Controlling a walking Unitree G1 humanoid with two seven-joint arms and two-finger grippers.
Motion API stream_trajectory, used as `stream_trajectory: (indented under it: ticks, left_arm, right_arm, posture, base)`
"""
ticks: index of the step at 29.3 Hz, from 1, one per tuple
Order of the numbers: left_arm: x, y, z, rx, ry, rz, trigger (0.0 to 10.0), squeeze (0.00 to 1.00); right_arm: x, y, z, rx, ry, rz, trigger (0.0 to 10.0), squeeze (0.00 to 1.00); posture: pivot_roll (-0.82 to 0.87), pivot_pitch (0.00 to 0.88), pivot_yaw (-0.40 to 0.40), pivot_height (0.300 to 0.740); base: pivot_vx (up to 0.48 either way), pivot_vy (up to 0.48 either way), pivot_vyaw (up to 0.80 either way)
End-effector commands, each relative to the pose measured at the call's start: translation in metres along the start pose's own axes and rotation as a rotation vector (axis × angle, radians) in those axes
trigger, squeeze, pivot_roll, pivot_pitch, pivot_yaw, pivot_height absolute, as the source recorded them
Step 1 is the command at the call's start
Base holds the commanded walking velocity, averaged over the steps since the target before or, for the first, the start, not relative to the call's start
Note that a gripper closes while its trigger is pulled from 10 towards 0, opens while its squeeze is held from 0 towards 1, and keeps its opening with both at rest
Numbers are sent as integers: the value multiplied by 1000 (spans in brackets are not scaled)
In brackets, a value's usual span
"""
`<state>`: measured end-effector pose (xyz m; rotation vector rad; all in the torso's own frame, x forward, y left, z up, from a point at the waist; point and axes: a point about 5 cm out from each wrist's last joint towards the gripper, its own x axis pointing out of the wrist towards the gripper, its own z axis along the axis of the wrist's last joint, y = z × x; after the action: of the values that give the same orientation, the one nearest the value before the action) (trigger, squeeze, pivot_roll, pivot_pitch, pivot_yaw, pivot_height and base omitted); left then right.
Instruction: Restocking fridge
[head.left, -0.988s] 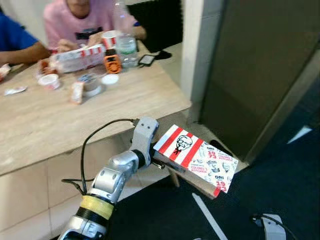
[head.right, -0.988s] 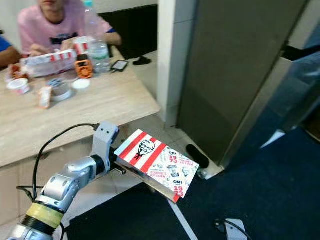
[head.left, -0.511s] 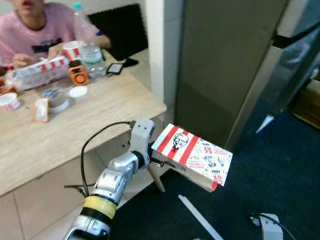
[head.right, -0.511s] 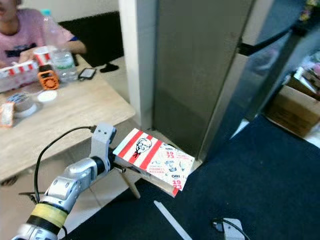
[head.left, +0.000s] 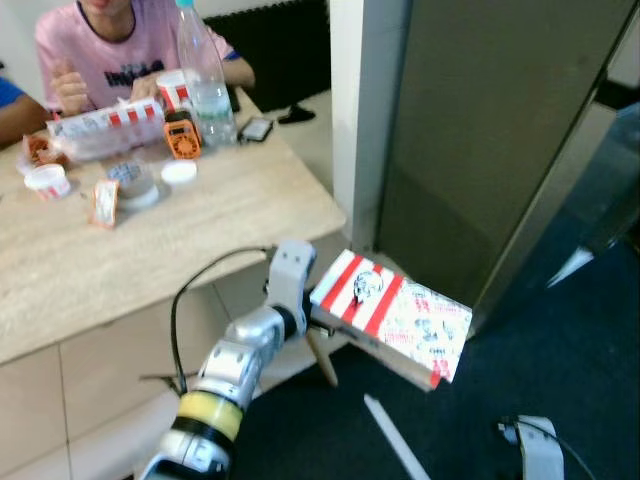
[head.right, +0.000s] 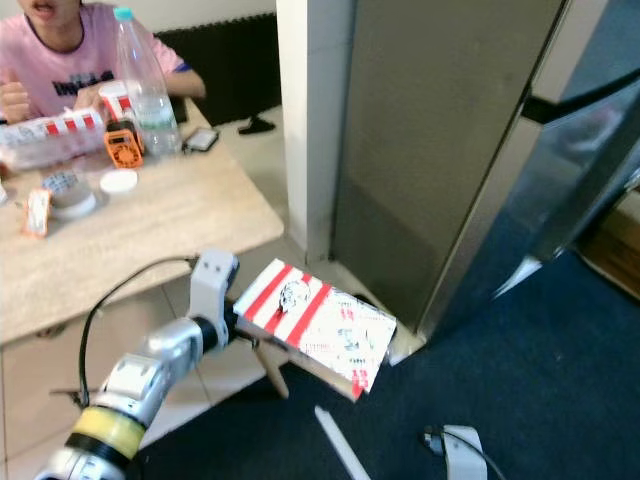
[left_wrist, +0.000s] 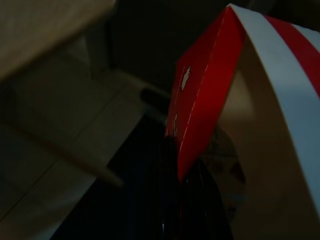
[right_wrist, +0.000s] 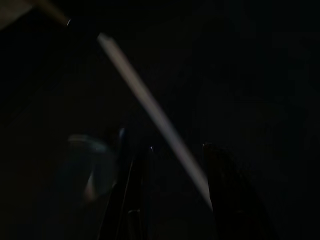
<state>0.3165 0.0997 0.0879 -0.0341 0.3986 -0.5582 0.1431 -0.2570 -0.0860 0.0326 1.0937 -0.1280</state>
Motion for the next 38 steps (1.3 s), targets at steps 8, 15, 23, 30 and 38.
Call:
stream_trajectory:
  ticks: [8, 15, 23, 30, 38]
  left_arm:
    - [0, 2, 1, 5, -7, 9, 10000, 0]
    - [1, 1, 2, 4, -10, 4, 10000, 0]
    - [2, -1, 1, 4, -9, -3, 10000, 0]
    - [2, -1, 1, 5, -9, -5, 10000, 0]
    - [4, -3, 1, 2, -10, -10, 10000, 0]
  right_arm:
    - [0, 5, -4, 14, -3, 22, 10000, 0]
    - [0, 5, -3, 2, -8, 38, 10000, 0]
    - [0, 3, -3, -5, -9, 43, 10000, 0]
    - [-1, 0, -2, -4, -13, 16, 10000, 0]
    - [-1, -3, -1, -8, -6, -7, 10000, 0]
  posture:
    - [-48, 25, 14, 740]
    - [-49, 26, 15, 740]
    - [-53, 25, 15, 740]
    - [-54, 18, 15, 740]
    - [-56, 19, 14, 740]
  base:
    - [0, -472, 0]
    - [0, -471, 432]
    - [0, -472, 755]
    - [0, -472, 584]
    - [0, -462, 0]
